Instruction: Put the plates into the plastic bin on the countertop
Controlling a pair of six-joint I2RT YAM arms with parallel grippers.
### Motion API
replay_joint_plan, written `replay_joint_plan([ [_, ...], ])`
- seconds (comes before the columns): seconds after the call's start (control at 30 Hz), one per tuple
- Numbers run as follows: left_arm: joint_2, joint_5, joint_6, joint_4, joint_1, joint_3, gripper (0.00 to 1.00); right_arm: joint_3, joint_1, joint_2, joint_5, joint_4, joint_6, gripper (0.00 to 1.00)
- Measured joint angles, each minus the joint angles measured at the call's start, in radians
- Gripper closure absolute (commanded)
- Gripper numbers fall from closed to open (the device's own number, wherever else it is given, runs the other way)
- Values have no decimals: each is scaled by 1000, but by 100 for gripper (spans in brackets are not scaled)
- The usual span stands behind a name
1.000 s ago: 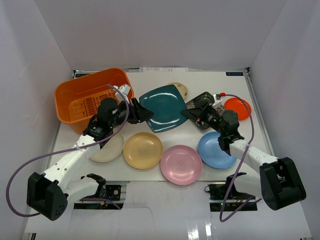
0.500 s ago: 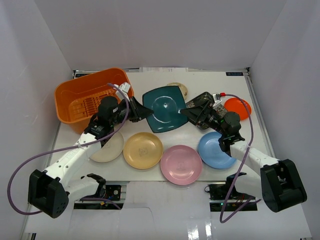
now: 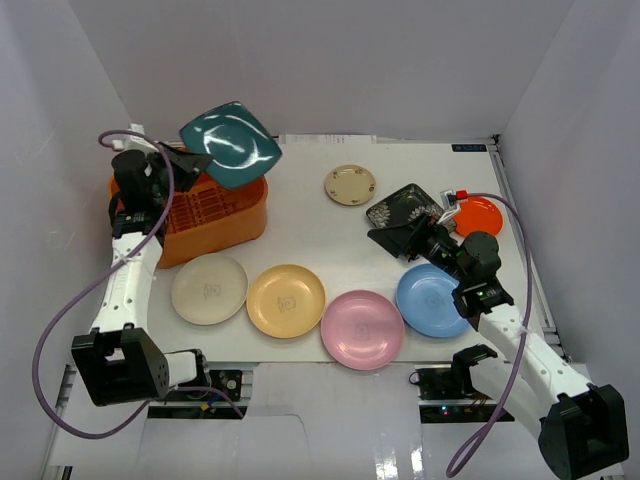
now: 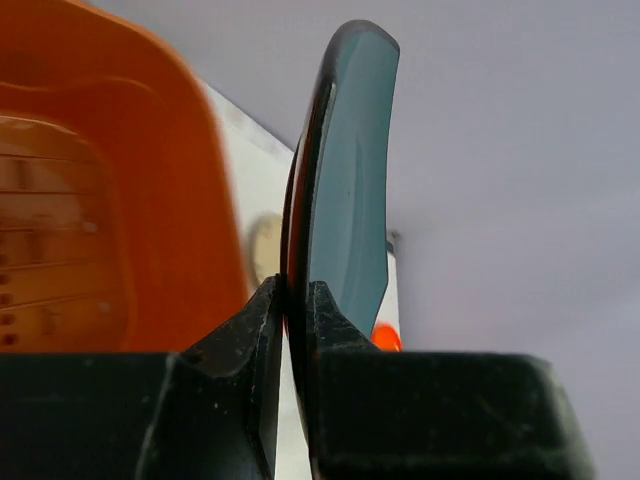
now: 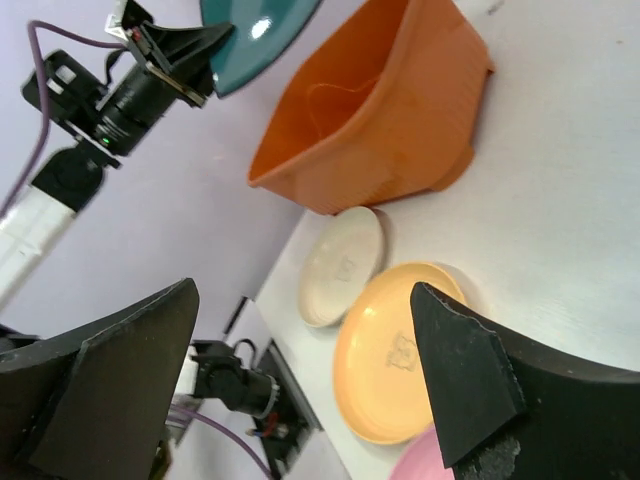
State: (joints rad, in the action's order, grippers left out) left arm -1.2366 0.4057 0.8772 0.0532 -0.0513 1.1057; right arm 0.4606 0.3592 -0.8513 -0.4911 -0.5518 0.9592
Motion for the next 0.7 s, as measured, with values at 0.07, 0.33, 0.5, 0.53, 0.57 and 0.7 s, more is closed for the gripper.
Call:
replay_joint_plan([
  [0.07, -17, -15, 18, 21, -99, 0, 100, -1, 0, 18, 11, 49, -40, 6],
  [0.33, -153, 5, 28, 129, -323, 0, 100, -16, 0, 34, 27, 141, -151, 5],
  [0.5, -317, 84, -24, 242, -360, 104, 100, -35, 0, 11, 10, 152, -176, 5],
  [0.53, -348, 95, -43, 269, -362, 137, 100, -35, 2, 6, 10, 154, -183, 5],
  [0.57, -378, 105, -62, 294, -365, 170, 100, -35, 4, 5, 11, 154, -188, 5],
  [0.7, -465, 119, -124, 383, -372, 281, 100, -35, 27, 5, 22, 157, -218, 5],
])
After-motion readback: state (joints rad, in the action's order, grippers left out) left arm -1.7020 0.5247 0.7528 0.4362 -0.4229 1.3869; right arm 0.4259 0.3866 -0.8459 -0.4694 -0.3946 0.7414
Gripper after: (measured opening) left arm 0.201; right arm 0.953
